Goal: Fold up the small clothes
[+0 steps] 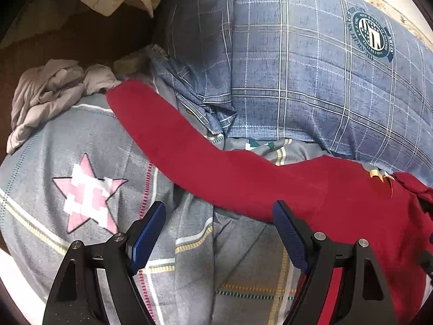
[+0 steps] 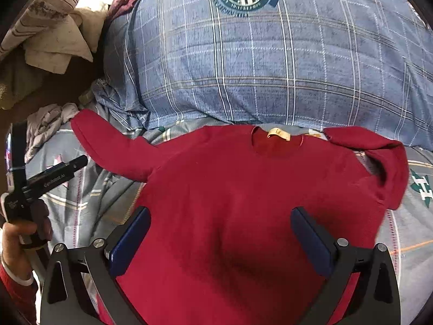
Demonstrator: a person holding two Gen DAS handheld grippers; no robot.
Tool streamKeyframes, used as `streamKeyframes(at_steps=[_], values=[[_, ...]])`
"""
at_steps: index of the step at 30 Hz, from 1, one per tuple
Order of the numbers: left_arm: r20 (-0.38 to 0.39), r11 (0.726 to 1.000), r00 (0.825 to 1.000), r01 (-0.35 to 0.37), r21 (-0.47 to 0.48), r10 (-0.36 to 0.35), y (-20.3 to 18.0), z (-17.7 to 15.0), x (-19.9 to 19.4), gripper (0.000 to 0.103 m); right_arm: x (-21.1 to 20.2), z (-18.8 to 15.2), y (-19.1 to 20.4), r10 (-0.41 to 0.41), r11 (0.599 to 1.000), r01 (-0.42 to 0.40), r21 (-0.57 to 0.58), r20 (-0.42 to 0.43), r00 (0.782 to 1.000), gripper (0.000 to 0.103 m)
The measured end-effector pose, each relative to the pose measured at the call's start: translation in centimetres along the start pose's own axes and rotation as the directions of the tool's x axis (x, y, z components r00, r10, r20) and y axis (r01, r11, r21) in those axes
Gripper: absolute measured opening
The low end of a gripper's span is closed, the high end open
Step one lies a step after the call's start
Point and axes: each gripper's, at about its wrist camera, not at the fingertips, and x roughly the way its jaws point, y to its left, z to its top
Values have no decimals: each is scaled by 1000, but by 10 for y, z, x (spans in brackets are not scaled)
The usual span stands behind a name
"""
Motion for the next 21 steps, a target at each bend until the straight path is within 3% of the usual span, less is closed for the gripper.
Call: streamKeyframes(at_steps=[10,21], values=[[55,999,998,-39,32,37,-20,-5,30,81,45,1,0,-73,997,73,22,0,997,103],[21,995,995,-94,23,93,1,-2,57,81,89,-8,11,-81,997,81,2,-18,997,99]])
